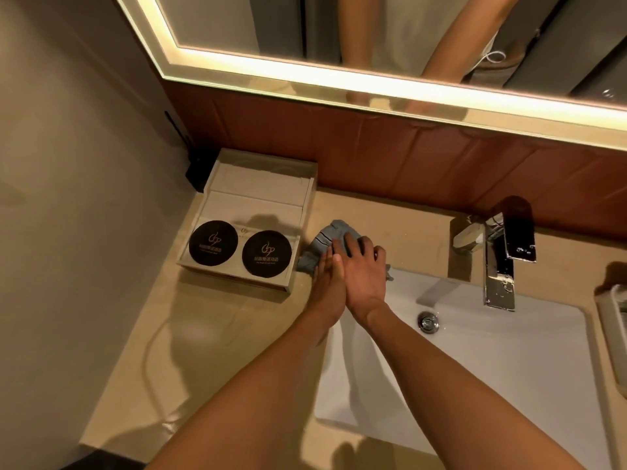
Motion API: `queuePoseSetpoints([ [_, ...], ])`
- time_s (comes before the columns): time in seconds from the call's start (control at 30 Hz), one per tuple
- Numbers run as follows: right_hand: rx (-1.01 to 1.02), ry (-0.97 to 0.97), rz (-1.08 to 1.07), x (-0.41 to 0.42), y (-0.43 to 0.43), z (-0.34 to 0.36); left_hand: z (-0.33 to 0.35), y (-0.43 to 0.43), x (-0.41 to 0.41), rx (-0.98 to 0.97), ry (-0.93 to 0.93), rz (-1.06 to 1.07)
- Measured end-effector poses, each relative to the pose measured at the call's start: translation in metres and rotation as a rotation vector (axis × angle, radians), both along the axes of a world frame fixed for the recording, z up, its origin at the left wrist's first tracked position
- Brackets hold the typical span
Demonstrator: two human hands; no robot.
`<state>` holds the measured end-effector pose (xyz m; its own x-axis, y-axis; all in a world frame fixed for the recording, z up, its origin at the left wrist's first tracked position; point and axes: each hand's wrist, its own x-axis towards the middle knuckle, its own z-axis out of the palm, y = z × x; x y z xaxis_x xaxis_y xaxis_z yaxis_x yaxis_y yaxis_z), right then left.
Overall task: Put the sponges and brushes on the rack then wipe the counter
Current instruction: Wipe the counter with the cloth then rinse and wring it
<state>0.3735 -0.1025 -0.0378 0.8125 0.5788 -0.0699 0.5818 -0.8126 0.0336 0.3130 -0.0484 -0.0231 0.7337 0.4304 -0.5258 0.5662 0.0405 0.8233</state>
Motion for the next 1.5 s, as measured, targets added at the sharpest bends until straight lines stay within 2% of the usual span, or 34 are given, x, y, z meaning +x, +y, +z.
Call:
queuePoseSetpoints([
  [0.43,-0.082,-0.023,0.088,0.077,0.038,-0.019,-0.012,0.032,0.07,-0.134,-0.037,0.167],
  [0.6,0.079,-0.042,0.062,0.095,0.047,-0.024,-0.004,0.041,0.093,-0.116,-0.012,0.232],
  [0.8,0.306,-0.201,0.024,0.1,0.05,-0.038,0.003,0.044,0.107,0.075,0.091,0.088],
  [0.93,0.275,-0.248,-0.078,0.094,0.044,-0.034,0.003,0.048,0.11,0.192,0.103,-0.002],
  [1.07,0.227,-0.176,-0.199,0.091,0.033,-0.031,0.01,0.044,0.121,0.337,0.15,-0.166],
  [1.27,0.202,0.082,-0.323,0.097,-0.015,-0.033,0.005,0.005,0.14,0.481,0.107,-0.361],
  [1.5,0.302,0.1,-0.515,0.102,-0.048,-0.03,0.008,-0.036,0.156,0.554,0.034,-0.542],
])
